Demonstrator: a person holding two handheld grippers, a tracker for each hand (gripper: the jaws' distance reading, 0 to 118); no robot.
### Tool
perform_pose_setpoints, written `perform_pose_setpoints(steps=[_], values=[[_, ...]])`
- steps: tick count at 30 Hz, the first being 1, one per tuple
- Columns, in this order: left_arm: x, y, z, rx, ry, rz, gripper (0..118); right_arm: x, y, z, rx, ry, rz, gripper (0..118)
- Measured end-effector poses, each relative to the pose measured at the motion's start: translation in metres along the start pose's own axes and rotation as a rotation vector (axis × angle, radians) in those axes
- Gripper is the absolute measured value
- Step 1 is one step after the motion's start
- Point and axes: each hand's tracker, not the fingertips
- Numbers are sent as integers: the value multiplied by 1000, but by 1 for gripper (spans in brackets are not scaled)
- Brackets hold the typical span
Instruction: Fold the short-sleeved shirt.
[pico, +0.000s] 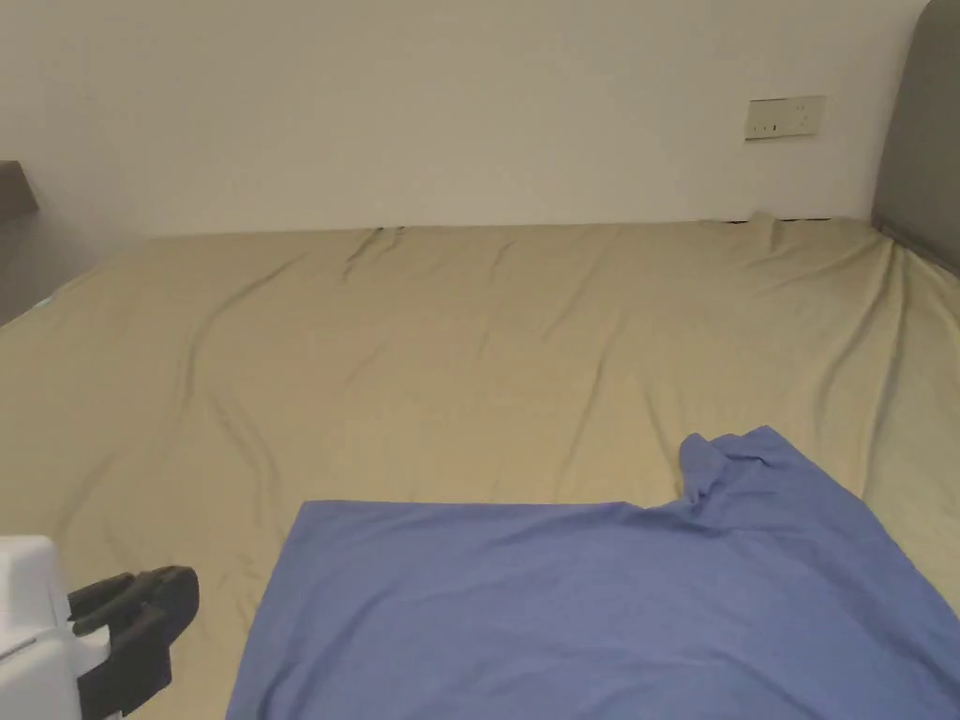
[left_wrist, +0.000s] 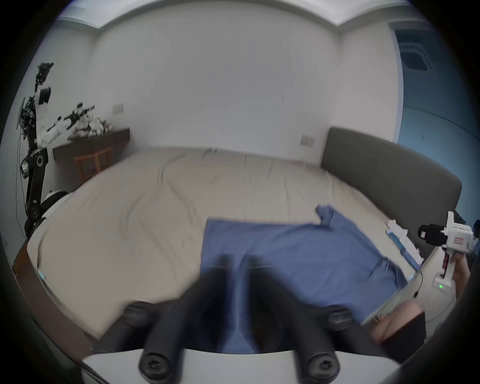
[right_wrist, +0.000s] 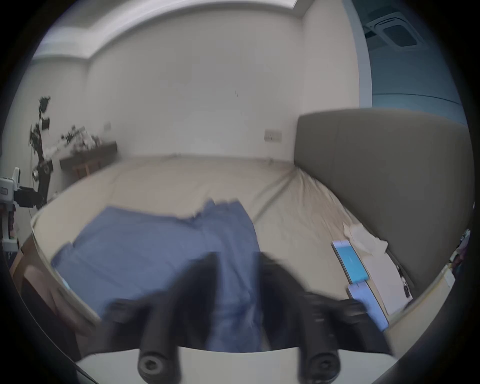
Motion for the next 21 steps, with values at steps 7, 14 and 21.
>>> perform_pose_setpoints(steps=[7, 14, 21], values=[[-1, 40, -128, -59, -57, -63, 0, -33, 30, -72, 5, 44, 9, 1], [-47, 35, -336, -359, 104, 7, 89, -55, 39, -120, -52, 127, 69, 1], [-65, -23, -408, -540, 210, 62, 103, -44, 37, -150, -108, 111, 119, 1]])
